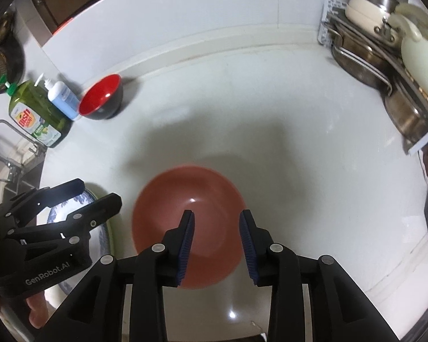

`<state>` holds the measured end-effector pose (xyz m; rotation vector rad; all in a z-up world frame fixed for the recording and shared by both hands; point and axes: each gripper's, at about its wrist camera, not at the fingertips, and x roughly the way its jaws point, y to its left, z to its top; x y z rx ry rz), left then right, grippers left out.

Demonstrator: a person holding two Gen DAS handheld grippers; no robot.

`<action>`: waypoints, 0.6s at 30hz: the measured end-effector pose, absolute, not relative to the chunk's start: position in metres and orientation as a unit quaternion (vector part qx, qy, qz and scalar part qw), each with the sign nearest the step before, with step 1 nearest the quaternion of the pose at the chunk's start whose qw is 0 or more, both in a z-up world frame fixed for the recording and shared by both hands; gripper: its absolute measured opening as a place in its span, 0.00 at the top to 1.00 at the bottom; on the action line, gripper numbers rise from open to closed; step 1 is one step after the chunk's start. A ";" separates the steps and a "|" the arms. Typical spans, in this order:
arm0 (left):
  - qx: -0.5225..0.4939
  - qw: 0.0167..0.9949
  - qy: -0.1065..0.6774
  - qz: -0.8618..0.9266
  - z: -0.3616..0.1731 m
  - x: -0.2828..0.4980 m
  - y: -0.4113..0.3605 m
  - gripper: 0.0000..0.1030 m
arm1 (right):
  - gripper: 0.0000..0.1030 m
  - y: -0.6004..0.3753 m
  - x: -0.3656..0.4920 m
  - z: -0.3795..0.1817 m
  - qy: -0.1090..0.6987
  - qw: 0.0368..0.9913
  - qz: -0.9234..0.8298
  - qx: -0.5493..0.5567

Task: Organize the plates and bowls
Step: 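Move both tools to the red bowl beside the soap bottles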

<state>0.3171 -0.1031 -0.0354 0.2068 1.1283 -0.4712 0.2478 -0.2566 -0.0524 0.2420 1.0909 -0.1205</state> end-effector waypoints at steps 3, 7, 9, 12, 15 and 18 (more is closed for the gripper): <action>0.105 0.828 0.511 -0.206 -0.026 0.324 -0.089 0.26 | 0.67 -0.248 0.255 -0.046 0.511 0.851 -0.052 0.111; 0.112 0.845 0.487 -0.191 -0.014 0.333 -0.071 0.19 | 0.67 -0.230 0.268 -0.037 0.499 0.860 -0.035 0.105; 0.113 0.849 0.483 -0.183 -0.010 0.338 -0.063 0.19 | 0.67 -0.224 0.272 -0.033 0.492 0.863 -0.027 0.106; 0.106 0.855 0.478 -0.172 -0.002 0.350 -0.045 0.15 | 0.67 -0.211 0.284 -0.026 0.484 0.869 -0.020 0.102; 0.100 0.864 0.469 -0.155 0.004 0.361 -0.028 0.13 | 0.67 -0.200 0.297 -0.019 0.476 0.874 -0.017 0.097; 0.098 0.871 0.462 -0.136 0.007 0.372 -0.013 0.10 | 0.67 -0.188 0.312 -0.013 0.467 0.879 -0.013 0.089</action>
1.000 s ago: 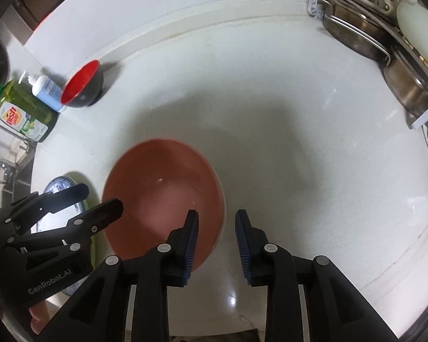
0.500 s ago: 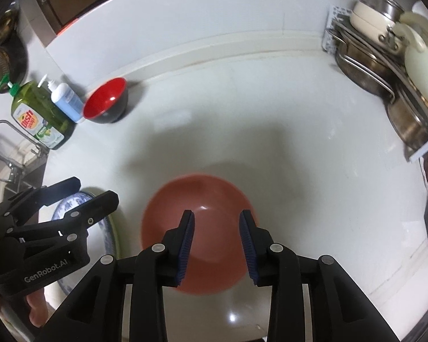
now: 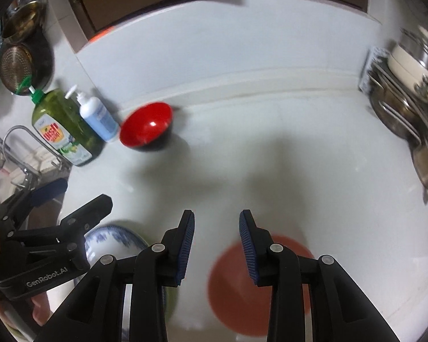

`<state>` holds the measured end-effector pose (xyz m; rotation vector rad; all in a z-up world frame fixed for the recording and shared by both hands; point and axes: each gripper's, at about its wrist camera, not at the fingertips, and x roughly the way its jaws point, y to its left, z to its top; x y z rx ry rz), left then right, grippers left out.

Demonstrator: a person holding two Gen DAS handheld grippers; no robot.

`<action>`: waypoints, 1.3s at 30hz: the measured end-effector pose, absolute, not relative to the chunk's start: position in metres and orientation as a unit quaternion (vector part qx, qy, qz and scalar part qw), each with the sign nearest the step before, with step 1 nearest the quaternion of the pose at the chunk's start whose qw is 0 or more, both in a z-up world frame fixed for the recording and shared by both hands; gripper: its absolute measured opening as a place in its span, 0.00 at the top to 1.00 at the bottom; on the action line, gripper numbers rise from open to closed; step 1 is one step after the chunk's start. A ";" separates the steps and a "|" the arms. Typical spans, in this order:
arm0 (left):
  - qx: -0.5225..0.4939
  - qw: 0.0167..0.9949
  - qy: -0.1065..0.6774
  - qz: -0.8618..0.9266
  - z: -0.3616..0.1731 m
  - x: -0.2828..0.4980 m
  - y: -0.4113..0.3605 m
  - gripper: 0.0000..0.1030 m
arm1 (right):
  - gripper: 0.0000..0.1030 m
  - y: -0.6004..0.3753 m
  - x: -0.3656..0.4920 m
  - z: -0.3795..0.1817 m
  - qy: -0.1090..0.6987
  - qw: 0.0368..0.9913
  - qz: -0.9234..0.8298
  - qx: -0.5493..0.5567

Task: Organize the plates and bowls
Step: 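Move both tools to the red bowl beside the soap bottles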

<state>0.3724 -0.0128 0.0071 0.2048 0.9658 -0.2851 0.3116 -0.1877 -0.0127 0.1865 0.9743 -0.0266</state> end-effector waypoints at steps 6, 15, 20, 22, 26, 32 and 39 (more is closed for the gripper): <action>0.087 0.874 0.465 -0.113 0.008 0.398 0.015 0.10 | 0.67 -0.162 0.338 -0.006 0.464 0.883 -0.012 0.066; 0.100 0.874 0.464 -0.101 0.014 0.435 0.034 0.10 | 0.67 -0.141 0.379 -0.001 0.471 0.880 -0.002 0.062; 0.096 0.870 0.474 -0.093 0.011 0.458 0.040 0.11 | 0.67 -0.133 0.400 0.000 0.476 0.878 -0.002 0.059; 0.095 0.869 0.476 -0.092 0.009 0.468 0.041 0.11 | 0.67 -0.129 0.410 0.000 0.478 0.877 -0.006 0.054; 0.091 0.863 0.488 -0.092 0.003 0.489 0.041 0.11 | 0.67 -0.125 0.430 -0.002 0.485 0.872 -0.003 0.058; 0.089 0.850 0.512 -0.084 -0.016 0.522 0.038 0.16 | 0.67 -0.124 0.465 -0.019 0.517 0.853 0.006 0.070; 0.081 0.827 0.550 -0.085 -0.044 0.551 0.034 0.24 | 0.67 -0.127 0.495 -0.041 0.540 0.838 -0.002 0.074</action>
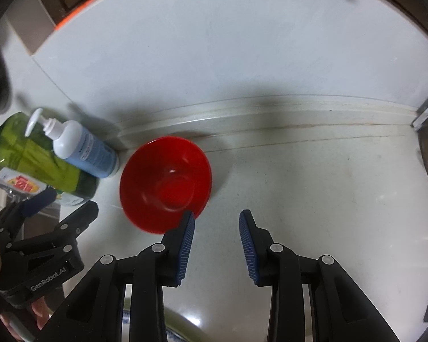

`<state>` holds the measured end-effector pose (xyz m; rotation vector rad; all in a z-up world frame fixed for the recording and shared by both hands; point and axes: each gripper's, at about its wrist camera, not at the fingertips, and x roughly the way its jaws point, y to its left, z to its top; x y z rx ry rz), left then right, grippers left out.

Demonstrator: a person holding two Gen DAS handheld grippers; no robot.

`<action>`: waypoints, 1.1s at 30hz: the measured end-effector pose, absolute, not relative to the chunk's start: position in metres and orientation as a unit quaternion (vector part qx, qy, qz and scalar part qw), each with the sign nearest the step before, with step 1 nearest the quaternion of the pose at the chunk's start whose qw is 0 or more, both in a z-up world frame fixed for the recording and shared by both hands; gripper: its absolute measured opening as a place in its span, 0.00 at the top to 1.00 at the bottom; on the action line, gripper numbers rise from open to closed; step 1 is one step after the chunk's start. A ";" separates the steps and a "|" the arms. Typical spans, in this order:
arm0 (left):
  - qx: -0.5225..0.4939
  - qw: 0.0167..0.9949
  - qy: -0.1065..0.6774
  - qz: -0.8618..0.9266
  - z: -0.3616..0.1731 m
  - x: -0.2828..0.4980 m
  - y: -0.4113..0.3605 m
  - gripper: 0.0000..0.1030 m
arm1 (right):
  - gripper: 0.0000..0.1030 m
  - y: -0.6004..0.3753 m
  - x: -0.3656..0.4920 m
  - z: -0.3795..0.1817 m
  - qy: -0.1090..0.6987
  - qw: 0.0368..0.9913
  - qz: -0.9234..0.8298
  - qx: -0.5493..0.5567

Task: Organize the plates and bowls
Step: 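Move both tools to the red bowl beside the soap bottles, then close both tools together on the red bowl rim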

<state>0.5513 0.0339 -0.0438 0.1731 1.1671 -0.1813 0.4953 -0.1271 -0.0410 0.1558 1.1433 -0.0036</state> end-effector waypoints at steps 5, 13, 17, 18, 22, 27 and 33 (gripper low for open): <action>0.084 0.820 0.561 -0.079 -0.059 0.567 0.029 0.29 | 0.67 -0.126 0.514 -0.054 0.550 0.832 -0.001 0.073; 0.074 0.805 0.583 -0.078 -0.080 0.585 0.023 0.39 | 0.67 -0.130 0.542 -0.077 0.572 0.816 -0.006 0.086; 0.074 0.802 0.587 -0.074 -0.088 0.591 0.019 0.47 | 0.68 -0.132 0.549 -0.088 0.583 0.806 -0.004 0.098; 0.073 0.802 0.588 -0.075 -0.090 0.593 0.017 0.49 | 0.69 -0.132 0.550 -0.090 0.585 0.805 -0.003 0.098; 0.067 0.798 0.593 -0.081 -0.096 0.597 0.014 0.58 | 0.75 -0.132 0.553 -0.093 0.585 0.805 -0.001 0.101; 0.043 0.795 0.599 -0.090 -0.103 0.600 0.009 0.62 | 0.82 -0.131 0.556 -0.100 0.592 0.798 0.007 0.114; 0.038 0.791 0.603 -0.093 -0.111 0.607 0.005 0.78 | 0.86 -0.132 0.558 -0.109 0.606 0.784 0.012 0.134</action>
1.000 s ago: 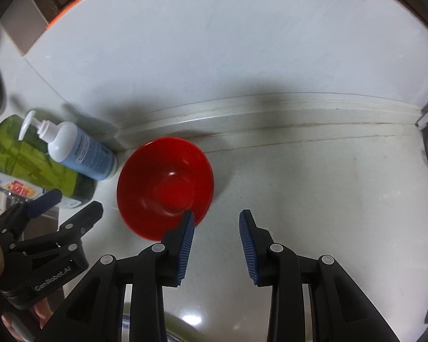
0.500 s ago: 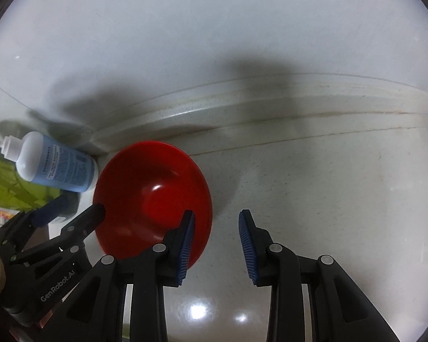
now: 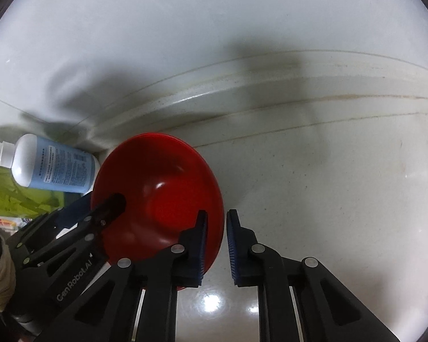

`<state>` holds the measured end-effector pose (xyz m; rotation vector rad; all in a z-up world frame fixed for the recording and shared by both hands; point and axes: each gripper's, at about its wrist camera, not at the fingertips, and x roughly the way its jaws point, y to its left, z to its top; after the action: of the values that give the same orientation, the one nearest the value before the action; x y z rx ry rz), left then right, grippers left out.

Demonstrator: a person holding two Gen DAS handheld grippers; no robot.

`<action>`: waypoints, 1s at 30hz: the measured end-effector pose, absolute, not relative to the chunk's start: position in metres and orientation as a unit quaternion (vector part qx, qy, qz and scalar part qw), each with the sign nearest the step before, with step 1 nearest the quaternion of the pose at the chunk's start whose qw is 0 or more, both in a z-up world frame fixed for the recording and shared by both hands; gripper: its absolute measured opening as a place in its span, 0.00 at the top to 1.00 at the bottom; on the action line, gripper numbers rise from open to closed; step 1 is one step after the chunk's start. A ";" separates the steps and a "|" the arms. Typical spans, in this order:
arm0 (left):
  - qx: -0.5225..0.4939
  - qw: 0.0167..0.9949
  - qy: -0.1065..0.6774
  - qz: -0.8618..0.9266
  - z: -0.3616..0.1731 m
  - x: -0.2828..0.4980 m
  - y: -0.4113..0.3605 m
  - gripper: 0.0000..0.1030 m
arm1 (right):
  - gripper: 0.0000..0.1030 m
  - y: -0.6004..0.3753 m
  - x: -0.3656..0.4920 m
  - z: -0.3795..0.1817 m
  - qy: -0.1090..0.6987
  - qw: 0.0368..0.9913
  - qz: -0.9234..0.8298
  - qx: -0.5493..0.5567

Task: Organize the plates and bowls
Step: 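Close both tools together on the red bowl rim, then lift the red bowl with both tools and carry it to the pink bowl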

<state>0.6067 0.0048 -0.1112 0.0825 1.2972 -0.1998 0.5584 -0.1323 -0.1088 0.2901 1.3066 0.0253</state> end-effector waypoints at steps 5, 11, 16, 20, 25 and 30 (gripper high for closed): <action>0.025 0.789 0.605 -0.106 -0.112 0.608 0.007 0.85 | 0.90 -0.133 0.560 -0.111 0.608 0.782 0.012 0.136; 0.029 0.787 0.607 -0.102 -0.113 0.605 0.002 0.85 | 0.90 -0.132 0.561 -0.111 0.608 0.783 0.009 0.134; 0.018 0.784 0.610 -0.109 -0.107 0.598 -0.001 0.85 | 0.90 -0.132 0.556 -0.106 0.606 0.784 0.003 0.135; 0.013 0.792 0.599 -0.118 -0.096 0.585 -0.004 0.85 | 0.90 -0.132 0.547 -0.097 0.602 0.787 0.002 0.133; 0.015 0.798 0.587 -0.135 -0.082 0.560 -0.008 0.85 | 0.90 -0.136 0.527 -0.086 0.588 0.799 0.002 0.126; 0.018 0.806 0.572 -0.153 -0.064 0.537 -0.016 0.85 | 0.90 -0.142 0.501 -0.066 0.568 0.814 -0.005 0.120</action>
<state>0.5369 -0.0165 -0.0641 0.0388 1.2238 -0.3264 0.5008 -0.1419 -0.0657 0.2550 1.2121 -0.0101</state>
